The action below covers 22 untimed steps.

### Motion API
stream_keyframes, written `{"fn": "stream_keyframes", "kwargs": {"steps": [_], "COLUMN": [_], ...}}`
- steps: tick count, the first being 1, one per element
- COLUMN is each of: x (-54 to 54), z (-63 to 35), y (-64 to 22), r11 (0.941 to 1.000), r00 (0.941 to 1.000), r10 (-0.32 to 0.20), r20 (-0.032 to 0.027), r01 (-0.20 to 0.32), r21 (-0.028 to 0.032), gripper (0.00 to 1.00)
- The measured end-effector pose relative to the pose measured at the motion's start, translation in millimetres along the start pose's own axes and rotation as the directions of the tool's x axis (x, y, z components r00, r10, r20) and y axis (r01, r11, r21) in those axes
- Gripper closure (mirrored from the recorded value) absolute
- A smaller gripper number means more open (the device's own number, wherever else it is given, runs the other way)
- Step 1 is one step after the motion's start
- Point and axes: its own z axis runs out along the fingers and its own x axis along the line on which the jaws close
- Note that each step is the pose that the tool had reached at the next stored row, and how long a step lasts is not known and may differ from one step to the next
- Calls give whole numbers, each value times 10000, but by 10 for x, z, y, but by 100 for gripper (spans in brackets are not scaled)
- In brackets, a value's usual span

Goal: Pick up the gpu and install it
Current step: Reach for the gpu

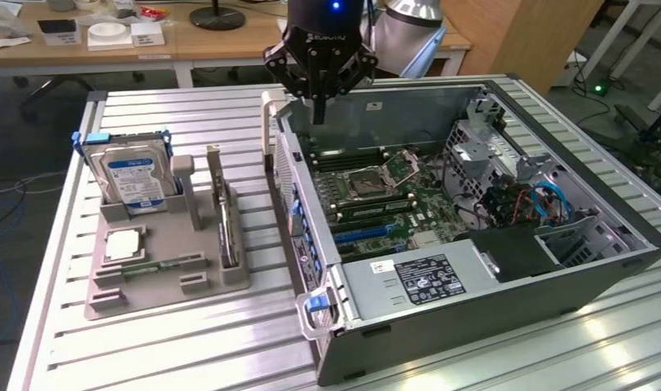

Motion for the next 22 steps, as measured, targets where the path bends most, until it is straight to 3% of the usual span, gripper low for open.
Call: {"fn": "stream_keyframes", "kwargs": {"steps": [15,22], "x": [191,336], "z": [-5,-9], "y": [-28,-55], "r11": [10000,10000], "r00": [10000,10000], "r10": [1,-80], "r20": [0,-3], "r01": [-1,80], "r21": [1,-3], "gripper": [90,90]}}
